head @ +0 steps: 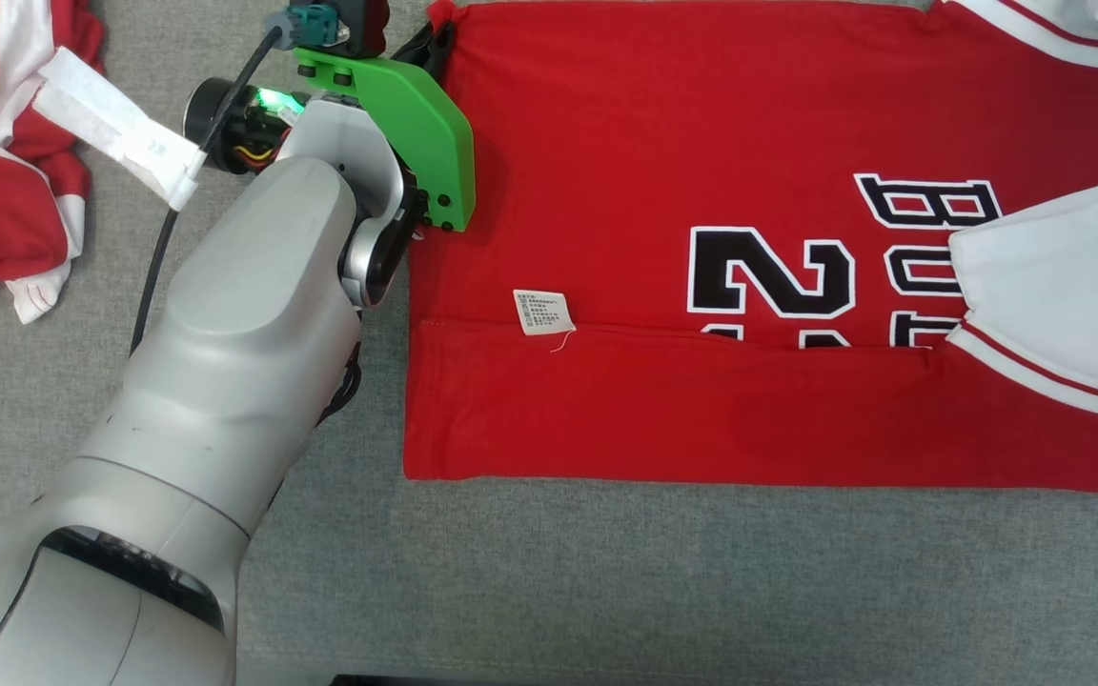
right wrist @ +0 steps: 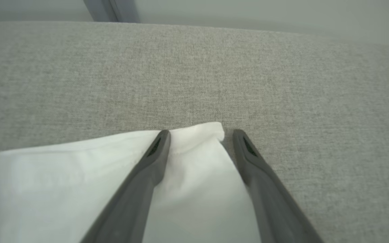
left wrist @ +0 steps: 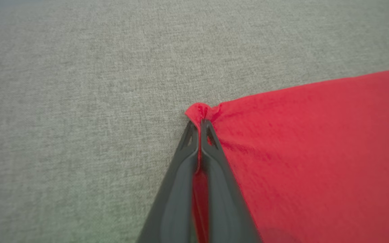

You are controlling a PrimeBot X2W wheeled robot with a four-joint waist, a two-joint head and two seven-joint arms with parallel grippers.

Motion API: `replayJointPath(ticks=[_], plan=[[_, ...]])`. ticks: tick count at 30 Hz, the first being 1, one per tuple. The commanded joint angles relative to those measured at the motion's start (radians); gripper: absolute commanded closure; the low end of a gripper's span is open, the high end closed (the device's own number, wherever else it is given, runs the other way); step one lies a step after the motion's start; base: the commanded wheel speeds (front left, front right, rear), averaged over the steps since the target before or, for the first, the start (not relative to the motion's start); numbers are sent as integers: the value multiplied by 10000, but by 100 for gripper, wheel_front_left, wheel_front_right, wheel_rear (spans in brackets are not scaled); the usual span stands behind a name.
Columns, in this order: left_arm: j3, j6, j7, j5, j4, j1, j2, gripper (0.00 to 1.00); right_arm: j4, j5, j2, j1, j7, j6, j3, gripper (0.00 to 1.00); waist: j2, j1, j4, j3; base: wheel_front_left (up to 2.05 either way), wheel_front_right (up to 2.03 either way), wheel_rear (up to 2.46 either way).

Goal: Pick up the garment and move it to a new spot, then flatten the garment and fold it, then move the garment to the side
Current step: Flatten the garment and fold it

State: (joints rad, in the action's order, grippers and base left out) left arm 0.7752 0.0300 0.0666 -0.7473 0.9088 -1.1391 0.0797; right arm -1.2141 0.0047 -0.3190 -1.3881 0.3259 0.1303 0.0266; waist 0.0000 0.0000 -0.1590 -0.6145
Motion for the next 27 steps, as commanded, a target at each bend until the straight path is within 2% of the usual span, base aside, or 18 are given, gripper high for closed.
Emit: replayJointPath(ticks=[1, 2, 3, 5, 13, 17, 22, 27], plan=[[181, -21, 211, -73, 368, 368, -41, 100, -350, -100, 133, 308, 338, 5, -108, 36, 0, 0, 28, 23, 0, 0, 0], [185, -29, 205, -88, 400, 380, -44, 100, -366, -134, 122, 310, 412, 5, -163, 48, 0, 0, 51, 41, 0, 0, 0], [186, -32, 200, -100, 429, 387, -42, 100, -367, -138, 105, 287, 439, 5, -190, 64, 0, 0, 75, 53, 0, 0, 0], [180, -53, 162, -131, 479, 386, -33, 100, -233, -97, 114, 199, 220, 1, -247, 100, 0, 0, 140, 84, 0, 0, 0], [-190, 145, -1235, -100, 343, 175, 137, 100, 303, 426, 339, 298, -1067, -4, -350, 100, 0, 0, 410, 419, 0, 0, 0], [-277, 47, -1847, -148, 293, 329, 223, 100, 527, 1018, 420, 723, -1773, -4, -551, 100, 0, 0, 522, 750, 0, 0, 0], [-234, -133, -2495, -104, 177, 837, 418, 100, 1273, 2303, 388, 1656, -2739, -4, -1061, 100, 0, 0, 675, 1327, 0, 0, 0], [-75, -320, -2867, 25, -89, 1606, 741, 100, 2560, 3709, 183, 3095, -3123, -4, -1871, 100, 0, 0, 936, 1906, 0, 0, 0]])
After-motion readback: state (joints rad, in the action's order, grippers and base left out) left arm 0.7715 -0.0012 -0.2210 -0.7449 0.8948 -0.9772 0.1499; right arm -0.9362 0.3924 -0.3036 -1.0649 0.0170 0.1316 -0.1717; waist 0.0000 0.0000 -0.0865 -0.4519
